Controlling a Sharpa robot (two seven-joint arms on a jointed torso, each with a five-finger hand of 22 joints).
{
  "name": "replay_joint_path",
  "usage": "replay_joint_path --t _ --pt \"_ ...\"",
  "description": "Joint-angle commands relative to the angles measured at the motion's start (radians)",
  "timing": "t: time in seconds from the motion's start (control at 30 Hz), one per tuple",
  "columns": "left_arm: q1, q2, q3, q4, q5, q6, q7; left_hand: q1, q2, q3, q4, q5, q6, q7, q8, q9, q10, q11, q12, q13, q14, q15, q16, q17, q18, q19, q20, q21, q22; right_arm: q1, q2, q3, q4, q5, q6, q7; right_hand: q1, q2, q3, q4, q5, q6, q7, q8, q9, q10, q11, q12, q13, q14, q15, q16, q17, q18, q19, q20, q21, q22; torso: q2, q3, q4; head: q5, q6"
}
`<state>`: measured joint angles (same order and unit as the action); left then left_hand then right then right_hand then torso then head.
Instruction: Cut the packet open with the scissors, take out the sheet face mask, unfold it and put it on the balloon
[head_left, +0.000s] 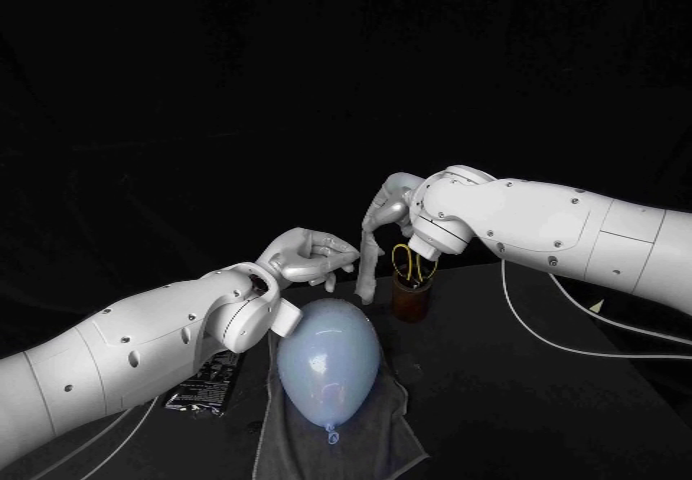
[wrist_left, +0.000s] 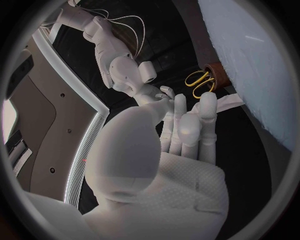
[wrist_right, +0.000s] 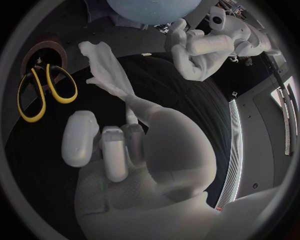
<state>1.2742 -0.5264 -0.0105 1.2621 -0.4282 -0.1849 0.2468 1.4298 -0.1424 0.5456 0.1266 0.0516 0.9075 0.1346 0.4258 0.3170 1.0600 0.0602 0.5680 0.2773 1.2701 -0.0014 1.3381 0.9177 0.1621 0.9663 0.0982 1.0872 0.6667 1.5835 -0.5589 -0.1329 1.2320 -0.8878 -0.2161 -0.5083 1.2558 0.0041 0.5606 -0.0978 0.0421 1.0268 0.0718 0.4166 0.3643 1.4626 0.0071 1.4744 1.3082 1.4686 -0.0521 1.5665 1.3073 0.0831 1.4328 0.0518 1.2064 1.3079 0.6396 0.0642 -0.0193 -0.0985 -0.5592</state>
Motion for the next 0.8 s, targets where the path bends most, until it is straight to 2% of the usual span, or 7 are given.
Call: replay_joint_path --t 0.03,0.1,0.23,0.3,0.37,0.57,0.8 --pt "0.001 0.014 0.002 -0.011 -0.043 0.038 -0.028 -0.011 0.001 0.010 -0.003 -0.003 -0.019 0.010 -0.024 -0.012 0.007 0.008 -0.027 -0.014 0.000 0.006 -0.003 0.001 0.012 -0.001 0.003 -0.004 -0.001 0.006 0.005 0.002 0.004 0.029 -0.024 -0.003 -0.010 0.002 0.003 0.000 0.007 0.007 0.003 0.017 0.028 0.044 -0.006 0.007 0.184 0.102 -0.007 0.004 0.264 -0.013 0.007 -0.002 0.006 0.167 0.000 -0.0003 0.0009 -0.001 0.005" --pt "0.002 0.023 0.002 -0.020 -0.047 0.038 -0.033 -0.019 0.003 0.014 -0.007 -0.003 -0.033 0.012 -0.045 -0.024 0.013 0.010 -0.042 -0.021 0.002 0.009 -0.001 0.004 0.012 0.001 0.006 -0.006 -0.001 0.009 0.006 0.002 0.010 0.038 -0.025 0.000 -0.010 0.002 0.003 0.000 0.007 0.007 0.003 0.017 0.028 0.044 -0.006 0.007 0.184 0.102 -0.007 0.004 0.264 -0.013 0.007 -0.002 0.006 0.167 0.000 -0.0009 0.0005 0.000 0.007" --pt "0.002 0.040 0.003 -0.040 -0.050 0.025 -0.041 -0.026 0.006 0.017 -0.011 -0.003 -0.045 0.015 -0.064 -0.034 0.019 0.011 -0.047 -0.022 0.013 0.009 0.007 0.024 0.009 0.017 0.007 0.004 0.018 0.011 0.007 0.004 0.024 0.046 -0.028 0.006 -0.013 0.000 0.009 -0.002 0.007 0.007 0.003 0.018 0.028 0.043 -0.006 0.005 0.183 0.102 -0.007 0.004 0.264 -0.014 0.007 -0.002 0.006 0.167 0.000 -0.0010 0.0008 0.002 0.010" --pt "0.002 0.046 0.003 -0.046 -0.052 0.020 -0.044 -0.031 0.006 0.017 -0.014 -0.003 -0.061 0.016 -0.082 -0.044 0.029 0.009 -0.039 -0.017 0.035 0.008 0.027 0.063 0.002 0.045 0.007 0.026 0.055 0.012 0.007 0.005 0.031 0.048 -0.030 0.009 -0.014 0.000 0.011 -0.002 0.007 0.007 0.003 0.019 0.028 0.043 -0.006 0.005 0.183 0.102 -0.007 0.004 0.264 -0.014 0.008 -0.002 0.008 0.167 0.000 -0.0008 0.0008 0.004 0.012" --pt "0.002 0.052 0.003 -0.052 -0.056 0.015 -0.048 -0.037 0.009 0.016 -0.020 -0.003 -0.064 0.014 -0.099 -0.053 0.043 0.004 -0.014 -0.001 0.072 0.003 0.060 0.130 -0.008 0.092 0.004 0.066 0.118 0.013 0.007 0.005 0.042 0.050 -0.031 0.012 -0.014 0.000 0.011 -0.002 0.007 0.007 0.003 0.019 0.028 0.043 -0.006 0.005 0.183 0.102 -0.007 0.004 0.264 -0.014 0.008 -0.002 0.008 0.167 0.001 -0.0012 0.0015 0.003 0.014" --pt "0.003 0.064 0.004 -0.063 -0.061 -0.001 -0.054 -0.052 0.014 0.019 -0.030 -0.003 -0.091 0.011 -0.144 -0.074 0.029 -0.009 0.040 0.040 0.106 -0.007 0.094 0.198 -0.020 0.139 -0.004 0.112 0.190 0.013 0.002 0.006 0.073 0.051 -0.029 0.016 -0.016 -0.001 0.014 -0.004 0.007 0.006 0.003 0.020 0.029 0.043 -0.006 0.004 0.182 0.102 -0.007 0.004 0.264 -0.014 0.008 -0.002 0.007 0.167 0.001 -0.0014 0.0011 0.005 0.014" --pt "0.003 0.069 0.004 -0.073 -0.060 -0.030 -0.051 -0.058 0.021 0.024 -0.033 -0.003 -0.102 0.009 -0.161 -0.082 0.015 -0.011 0.069 0.062 0.118 -0.009 0.107 0.223 -0.025 0.155 -0.008 0.131 0.217 0.014 -0.001 0.007 0.093 0.051 -0.027 0.017 -0.017 -0.001 0.017 -0.005 0.007 0.006 0.003 0.021 0.029 0.042 -0.006 0.003 0.181 0.102 -0.007 0.004 0.264 -0.014 0.008 -0.003 0.007 0.167 0.000 -0.0010 0.0005 0.008 0.015"
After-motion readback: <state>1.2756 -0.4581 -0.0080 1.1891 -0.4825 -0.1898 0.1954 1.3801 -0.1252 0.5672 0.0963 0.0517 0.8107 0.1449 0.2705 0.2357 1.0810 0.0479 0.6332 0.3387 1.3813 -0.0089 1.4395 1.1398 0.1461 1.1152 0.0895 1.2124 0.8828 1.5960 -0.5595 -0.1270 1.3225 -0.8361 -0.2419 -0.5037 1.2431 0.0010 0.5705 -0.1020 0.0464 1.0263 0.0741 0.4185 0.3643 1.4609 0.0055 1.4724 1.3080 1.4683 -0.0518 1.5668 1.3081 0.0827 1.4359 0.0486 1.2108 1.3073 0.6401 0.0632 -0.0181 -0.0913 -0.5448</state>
